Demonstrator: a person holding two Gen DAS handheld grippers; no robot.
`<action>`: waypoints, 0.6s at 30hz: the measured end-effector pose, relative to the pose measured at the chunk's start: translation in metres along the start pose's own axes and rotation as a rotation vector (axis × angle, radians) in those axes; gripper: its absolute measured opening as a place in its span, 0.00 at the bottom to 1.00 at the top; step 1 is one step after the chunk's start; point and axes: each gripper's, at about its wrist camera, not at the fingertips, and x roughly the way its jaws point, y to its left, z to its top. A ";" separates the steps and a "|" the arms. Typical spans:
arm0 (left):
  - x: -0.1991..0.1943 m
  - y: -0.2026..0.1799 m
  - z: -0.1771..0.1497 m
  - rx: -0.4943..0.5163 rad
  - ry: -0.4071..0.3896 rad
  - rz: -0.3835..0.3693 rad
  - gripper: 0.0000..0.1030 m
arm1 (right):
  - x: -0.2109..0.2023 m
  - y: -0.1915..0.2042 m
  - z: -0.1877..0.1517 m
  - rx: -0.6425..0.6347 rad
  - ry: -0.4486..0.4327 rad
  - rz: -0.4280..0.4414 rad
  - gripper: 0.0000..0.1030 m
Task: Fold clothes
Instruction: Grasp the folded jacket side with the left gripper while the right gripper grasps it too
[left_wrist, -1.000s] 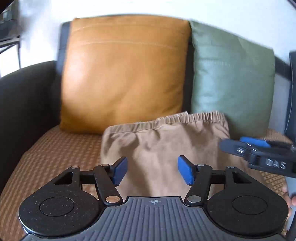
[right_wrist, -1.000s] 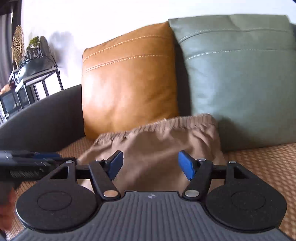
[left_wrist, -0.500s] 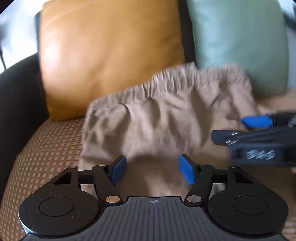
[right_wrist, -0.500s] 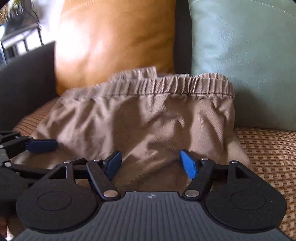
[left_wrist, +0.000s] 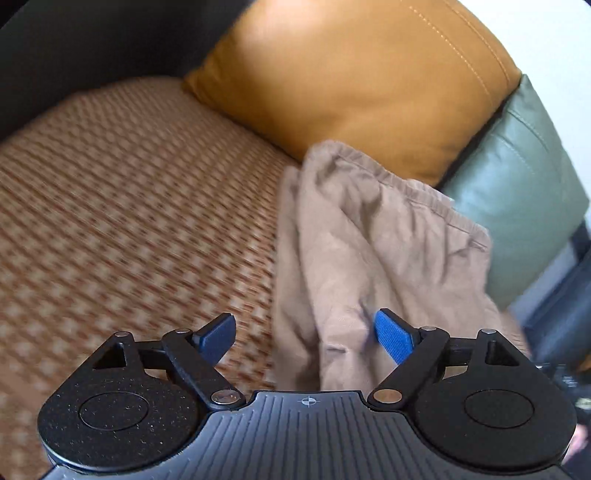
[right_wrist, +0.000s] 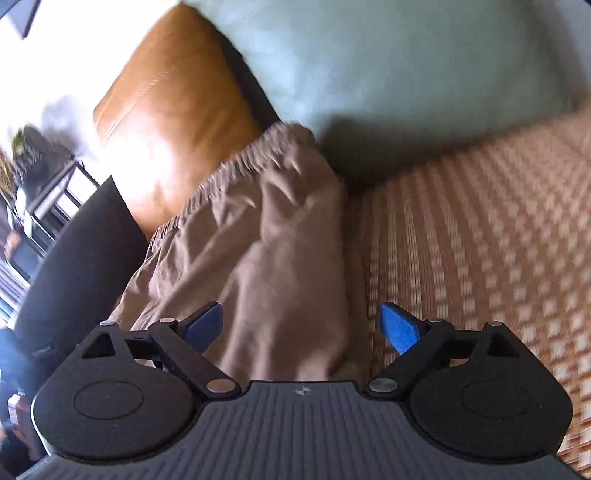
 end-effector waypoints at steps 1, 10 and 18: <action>0.005 0.001 0.000 0.005 0.003 -0.012 0.93 | 0.006 -0.008 -0.002 0.038 0.016 0.023 0.90; 0.038 -0.029 0.000 0.074 0.008 -0.088 1.00 | 0.046 0.006 -0.007 0.009 0.029 0.116 1.00; 0.017 -0.036 0.000 0.063 0.008 -0.007 0.49 | 0.038 0.005 -0.006 0.085 0.076 0.098 0.63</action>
